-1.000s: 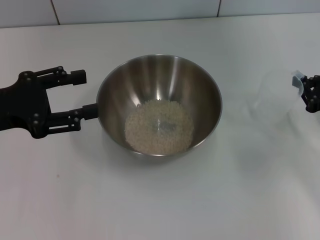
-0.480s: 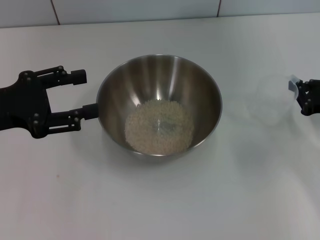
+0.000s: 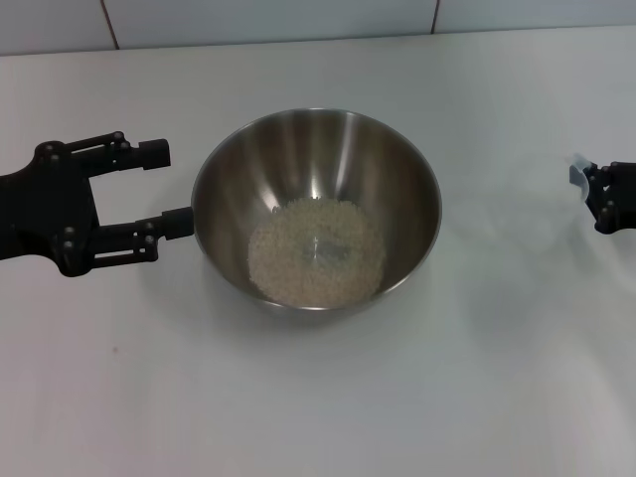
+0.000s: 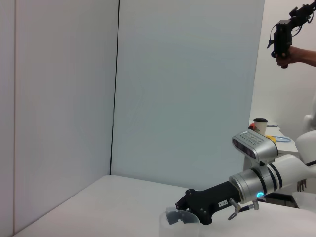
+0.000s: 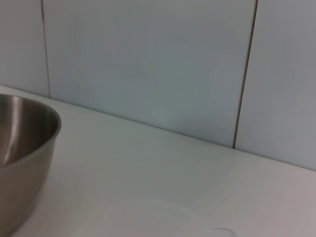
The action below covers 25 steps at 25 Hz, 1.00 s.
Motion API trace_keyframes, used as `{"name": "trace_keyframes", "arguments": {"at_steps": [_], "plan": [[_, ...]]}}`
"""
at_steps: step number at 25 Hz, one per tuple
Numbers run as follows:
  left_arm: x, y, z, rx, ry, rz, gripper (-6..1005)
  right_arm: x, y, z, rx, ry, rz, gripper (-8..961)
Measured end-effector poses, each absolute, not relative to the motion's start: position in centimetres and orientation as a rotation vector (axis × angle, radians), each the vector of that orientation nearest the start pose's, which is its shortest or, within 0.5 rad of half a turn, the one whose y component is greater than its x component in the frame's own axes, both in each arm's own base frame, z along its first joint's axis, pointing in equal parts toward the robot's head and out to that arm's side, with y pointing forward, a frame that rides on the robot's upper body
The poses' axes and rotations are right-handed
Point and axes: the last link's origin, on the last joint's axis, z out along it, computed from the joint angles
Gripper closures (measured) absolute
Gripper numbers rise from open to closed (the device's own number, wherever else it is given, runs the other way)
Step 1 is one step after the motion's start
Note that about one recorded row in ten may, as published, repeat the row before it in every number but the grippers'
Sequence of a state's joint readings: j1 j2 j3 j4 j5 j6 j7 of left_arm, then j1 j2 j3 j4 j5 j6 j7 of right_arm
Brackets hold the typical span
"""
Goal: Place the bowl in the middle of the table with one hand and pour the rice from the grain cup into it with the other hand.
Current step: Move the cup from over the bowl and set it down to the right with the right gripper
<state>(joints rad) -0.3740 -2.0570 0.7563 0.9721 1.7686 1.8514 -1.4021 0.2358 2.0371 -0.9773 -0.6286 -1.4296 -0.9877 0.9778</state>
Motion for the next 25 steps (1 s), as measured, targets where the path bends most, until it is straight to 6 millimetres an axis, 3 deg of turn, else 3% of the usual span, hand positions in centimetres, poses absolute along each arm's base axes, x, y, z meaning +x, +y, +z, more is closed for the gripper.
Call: {"name": "trace_keyframes", "arguments": {"at_steps": [11,25], "plan": [[-23.89,29.27,6.42,-2.76,-0.275,-0.897,223,36.91,31.22,2.73,-2.128,0.594,0.382,895],[-23.81,29.33,6.46,-2.761,-0.271,-0.895,223,37.72,31.14,3.51,-2.048,0.643,0.387,668]]}}
